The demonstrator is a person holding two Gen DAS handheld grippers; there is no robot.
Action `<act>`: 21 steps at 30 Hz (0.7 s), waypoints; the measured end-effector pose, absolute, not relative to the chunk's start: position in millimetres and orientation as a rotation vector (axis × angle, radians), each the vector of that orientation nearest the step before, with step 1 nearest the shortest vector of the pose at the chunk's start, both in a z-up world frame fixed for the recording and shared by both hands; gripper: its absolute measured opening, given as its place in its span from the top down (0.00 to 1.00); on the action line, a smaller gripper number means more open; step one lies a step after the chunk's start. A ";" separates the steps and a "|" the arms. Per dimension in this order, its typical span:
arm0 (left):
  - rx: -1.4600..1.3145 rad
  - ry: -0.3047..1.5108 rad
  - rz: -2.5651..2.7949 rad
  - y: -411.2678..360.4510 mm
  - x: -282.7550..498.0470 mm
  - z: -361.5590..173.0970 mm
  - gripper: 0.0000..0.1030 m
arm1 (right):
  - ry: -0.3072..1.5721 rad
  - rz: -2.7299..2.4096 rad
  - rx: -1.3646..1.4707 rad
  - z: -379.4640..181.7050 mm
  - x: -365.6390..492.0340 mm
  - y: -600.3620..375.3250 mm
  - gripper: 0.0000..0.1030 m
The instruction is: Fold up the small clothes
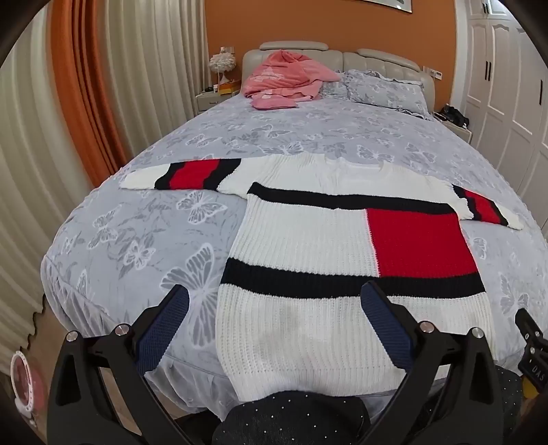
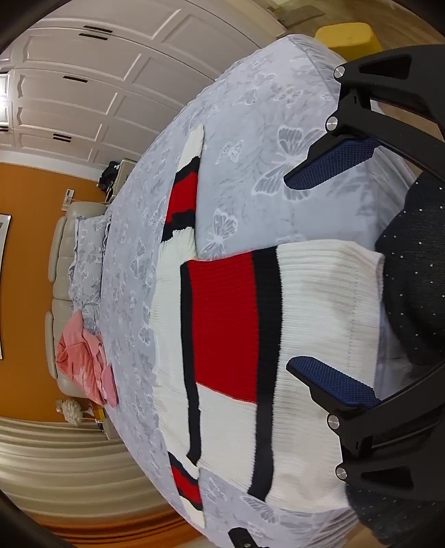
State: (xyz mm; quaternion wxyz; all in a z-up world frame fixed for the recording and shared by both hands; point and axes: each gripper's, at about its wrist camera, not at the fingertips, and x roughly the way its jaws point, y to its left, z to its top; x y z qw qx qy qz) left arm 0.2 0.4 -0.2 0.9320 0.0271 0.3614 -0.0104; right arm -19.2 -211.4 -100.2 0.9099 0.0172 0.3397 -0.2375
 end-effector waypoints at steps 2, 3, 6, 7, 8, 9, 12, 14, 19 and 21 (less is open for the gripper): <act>0.057 0.746 -0.012 -0.9 -0.7 -0.2 0.05 | 0.681 -0.493 0.027 -99.9 -20.3 -210.4 0.07; 0.052 0.739 -0.014 1.2 -4.0 -1.9 0.05 | 0.680 -0.492 0.029 -99.7 -20.4 -210.2 0.07; 0.066 0.750 -0.013 2.4 -7.5 -7.8 0.05 | 0.683 -0.492 0.034 -106.5 -28.2 -203.7 0.07; 0.075 0.751 -0.012 0.9 -7.6 -8.1 0.05 | 0.688 -0.489 0.035 -108.6 -29.1 -206.5 0.07; 0.077 0.748 -0.011 0.3 -7.4 -8.3 0.05 | 0.702 -0.486 0.043 -110.7 -27.5 -210.7 0.07; 0.078 0.745 -0.009 -0.2 -7.3 -9.2 0.05 | 0.705 -0.485 0.044 -113.4 -28.7 -210.3 0.07; 0.074 0.739 -0.007 2.0 -6.4 -19.9 0.05 | 0.710 -0.477 0.053 -118.0 -29.4 -210.6 0.07; 0.073 0.734 -0.006 2.2 -6.5 -23.9 0.05 | 0.723 -0.469 0.063 -116.5 -25.2 -212.0 0.07; 0.081 0.737 -0.015 -0.9 -7.6 -32.4 0.05 | 0.751 -0.474 0.067 -120.2 -20.3 -212.3 0.07; 0.073 0.738 -0.015 0.0 -6.9 -33.6 0.05 | 0.755 -0.477 0.062 -120.9 -18.7 -211.6 0.07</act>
